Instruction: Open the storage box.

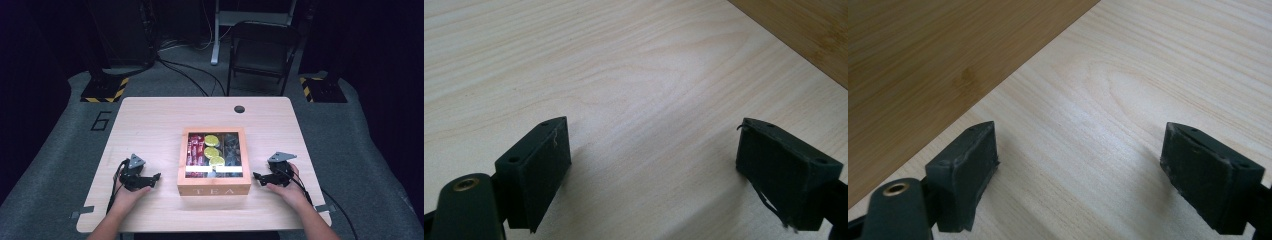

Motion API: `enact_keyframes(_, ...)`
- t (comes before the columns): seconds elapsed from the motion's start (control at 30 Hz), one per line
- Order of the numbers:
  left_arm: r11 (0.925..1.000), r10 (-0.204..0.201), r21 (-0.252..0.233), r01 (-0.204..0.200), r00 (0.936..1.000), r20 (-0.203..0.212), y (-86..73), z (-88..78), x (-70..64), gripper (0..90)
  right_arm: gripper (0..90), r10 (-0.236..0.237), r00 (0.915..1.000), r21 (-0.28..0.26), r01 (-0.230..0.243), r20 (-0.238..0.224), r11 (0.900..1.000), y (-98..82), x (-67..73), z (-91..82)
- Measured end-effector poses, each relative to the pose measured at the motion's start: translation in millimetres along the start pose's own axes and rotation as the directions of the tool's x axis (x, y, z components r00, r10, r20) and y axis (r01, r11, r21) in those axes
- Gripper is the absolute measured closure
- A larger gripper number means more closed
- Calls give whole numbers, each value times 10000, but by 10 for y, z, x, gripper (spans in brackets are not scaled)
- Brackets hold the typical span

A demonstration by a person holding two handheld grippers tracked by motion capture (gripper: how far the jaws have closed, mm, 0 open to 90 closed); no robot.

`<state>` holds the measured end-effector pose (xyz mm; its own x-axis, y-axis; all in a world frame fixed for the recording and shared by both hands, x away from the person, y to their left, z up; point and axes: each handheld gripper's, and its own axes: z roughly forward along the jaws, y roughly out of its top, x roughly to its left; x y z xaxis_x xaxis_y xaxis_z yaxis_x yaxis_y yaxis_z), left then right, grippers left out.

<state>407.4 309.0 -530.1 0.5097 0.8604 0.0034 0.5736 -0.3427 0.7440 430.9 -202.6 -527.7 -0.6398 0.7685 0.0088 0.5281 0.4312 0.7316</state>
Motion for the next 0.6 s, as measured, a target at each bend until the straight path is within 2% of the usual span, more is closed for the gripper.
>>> enact_keyframes(0.27, 10000, -30, 42, 30, 10000, 1, 2, -4, -1, 145, 130, -117, 9999, 12, 117, 7, 9999, 0, -1, 5)
enact_keyframes(0.6, 9999, -103, 11, 103, 9999, -67, 1, -4, -10, 153, 146, 15, 10000, -52, -14, 95, 10000, 0, 8, 5)
